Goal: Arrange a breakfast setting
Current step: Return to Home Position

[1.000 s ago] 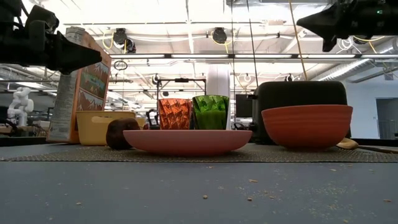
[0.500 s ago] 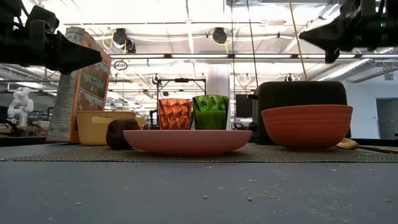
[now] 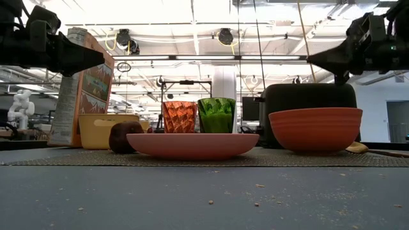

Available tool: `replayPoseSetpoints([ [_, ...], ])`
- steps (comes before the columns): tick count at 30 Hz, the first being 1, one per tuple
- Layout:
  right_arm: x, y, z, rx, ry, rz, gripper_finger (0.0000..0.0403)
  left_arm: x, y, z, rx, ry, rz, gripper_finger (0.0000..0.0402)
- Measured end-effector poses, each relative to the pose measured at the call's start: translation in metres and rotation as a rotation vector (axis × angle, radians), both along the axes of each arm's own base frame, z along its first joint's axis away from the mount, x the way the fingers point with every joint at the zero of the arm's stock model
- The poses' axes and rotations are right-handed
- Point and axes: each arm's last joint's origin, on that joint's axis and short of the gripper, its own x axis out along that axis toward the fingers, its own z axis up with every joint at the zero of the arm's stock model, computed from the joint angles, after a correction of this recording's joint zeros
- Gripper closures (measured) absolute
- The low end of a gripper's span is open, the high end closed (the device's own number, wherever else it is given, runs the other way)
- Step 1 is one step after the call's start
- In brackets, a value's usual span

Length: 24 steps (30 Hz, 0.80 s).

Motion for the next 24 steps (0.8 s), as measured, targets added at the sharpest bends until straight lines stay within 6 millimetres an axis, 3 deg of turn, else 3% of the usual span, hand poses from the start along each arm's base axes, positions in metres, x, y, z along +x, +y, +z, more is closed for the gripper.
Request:
replayPoseSetpoints([
  [12, 0.000, 0.000, 0.000, -0.037, 0.004, -0.007, 0.0400, 0.000, 0.000, 0.000, 0.022, 0.007, 0.002, 0.0229],
  [24, 0.001, 0.000, -0.013, -0.010, 0.132, -0.001, 0.0400, 0.000, 0.000, 0.004, 0.023, -0.033, 0.004, 0.0229],
])
